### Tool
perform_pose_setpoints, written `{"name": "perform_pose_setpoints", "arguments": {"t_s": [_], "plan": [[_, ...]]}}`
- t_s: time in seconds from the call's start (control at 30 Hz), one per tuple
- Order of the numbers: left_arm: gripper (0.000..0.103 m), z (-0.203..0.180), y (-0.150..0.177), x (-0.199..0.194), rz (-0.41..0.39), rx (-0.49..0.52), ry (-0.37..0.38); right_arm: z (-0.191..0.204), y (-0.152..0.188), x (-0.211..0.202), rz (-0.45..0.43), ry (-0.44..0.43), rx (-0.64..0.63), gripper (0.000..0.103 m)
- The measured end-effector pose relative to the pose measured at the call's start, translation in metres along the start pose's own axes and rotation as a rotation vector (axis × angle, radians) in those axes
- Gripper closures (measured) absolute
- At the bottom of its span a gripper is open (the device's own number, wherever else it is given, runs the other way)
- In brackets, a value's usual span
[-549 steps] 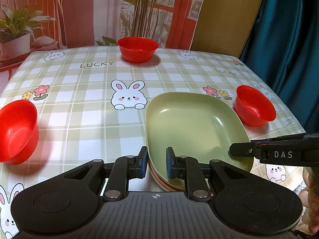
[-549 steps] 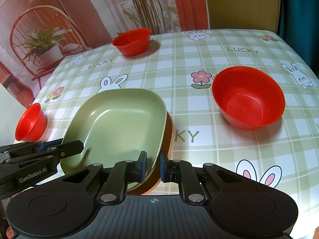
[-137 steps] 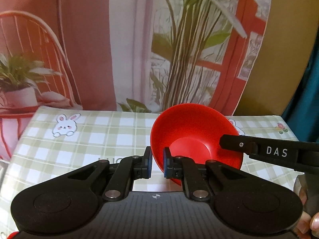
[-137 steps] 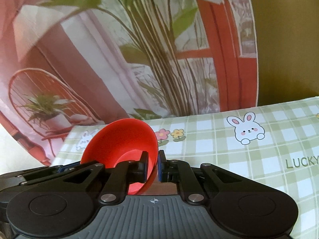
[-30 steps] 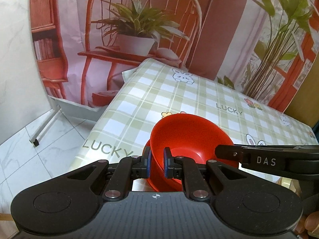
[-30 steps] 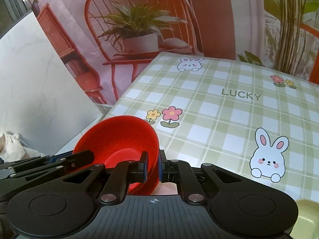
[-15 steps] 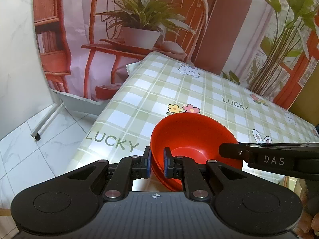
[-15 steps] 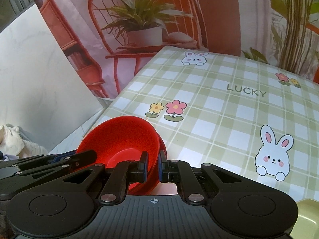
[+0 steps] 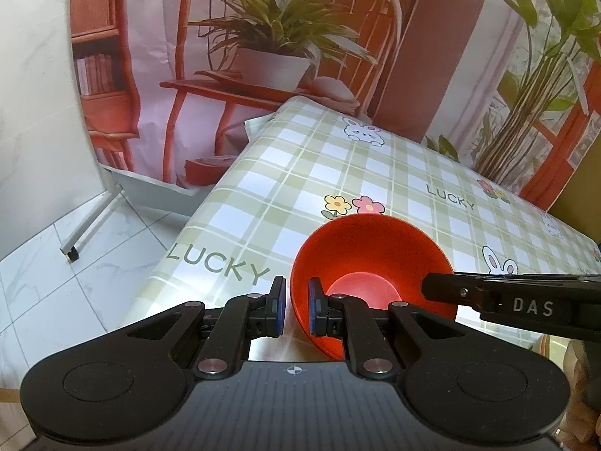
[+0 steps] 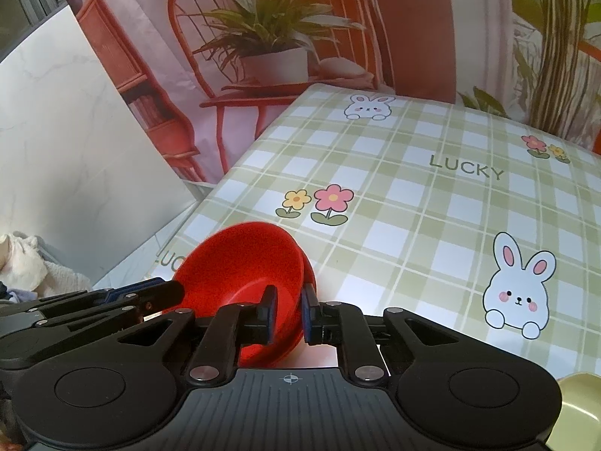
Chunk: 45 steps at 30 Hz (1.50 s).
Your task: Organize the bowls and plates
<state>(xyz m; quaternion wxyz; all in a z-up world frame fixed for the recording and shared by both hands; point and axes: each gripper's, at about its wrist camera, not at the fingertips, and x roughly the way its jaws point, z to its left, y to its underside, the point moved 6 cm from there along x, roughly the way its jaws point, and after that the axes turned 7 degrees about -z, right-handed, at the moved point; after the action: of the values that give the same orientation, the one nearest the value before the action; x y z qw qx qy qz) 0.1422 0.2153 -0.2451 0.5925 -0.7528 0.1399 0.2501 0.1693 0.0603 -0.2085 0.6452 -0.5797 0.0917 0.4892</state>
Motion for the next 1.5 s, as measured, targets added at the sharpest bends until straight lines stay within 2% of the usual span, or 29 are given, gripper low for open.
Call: {"name": "perform_pose_setpoints", "arguments": {"t_s": [0.2, 0.43, 0.8, 1.0, 1.5], "plan": [[0.090, 0.005, 0.000, 0.001, -0.009, -0.036, 0.000, -0.004, 0.001, -0.003, -0.014, 0.003, 0.008, 0.086], [0.090, 0.009, 0.006, 0.007, -0.011, -0.089, 0.035, -0.012, 0.000, -0.003, -0.028, 0.007, 0.041, 0.086], [0.090, 0.005, 0.016, 0.014, -0.033, -0.083, 0.061, -0.010, 0.010, 0.012, -0.003, -0.003, 0.054, 0.086], [0.090, 0.008, 0.018, 0.018, -0.040, -0.120, 0.072, -0.012, 0.014, 0.019, 0.005, -0.016, 0.076, 0.087], [0.091, 0.008, 0.024, 0.014, -0.059, -0.188, 0.047, -0.017, 0.019, 0.016, -0.017, -0.047, 0.113, 0.092]]}}
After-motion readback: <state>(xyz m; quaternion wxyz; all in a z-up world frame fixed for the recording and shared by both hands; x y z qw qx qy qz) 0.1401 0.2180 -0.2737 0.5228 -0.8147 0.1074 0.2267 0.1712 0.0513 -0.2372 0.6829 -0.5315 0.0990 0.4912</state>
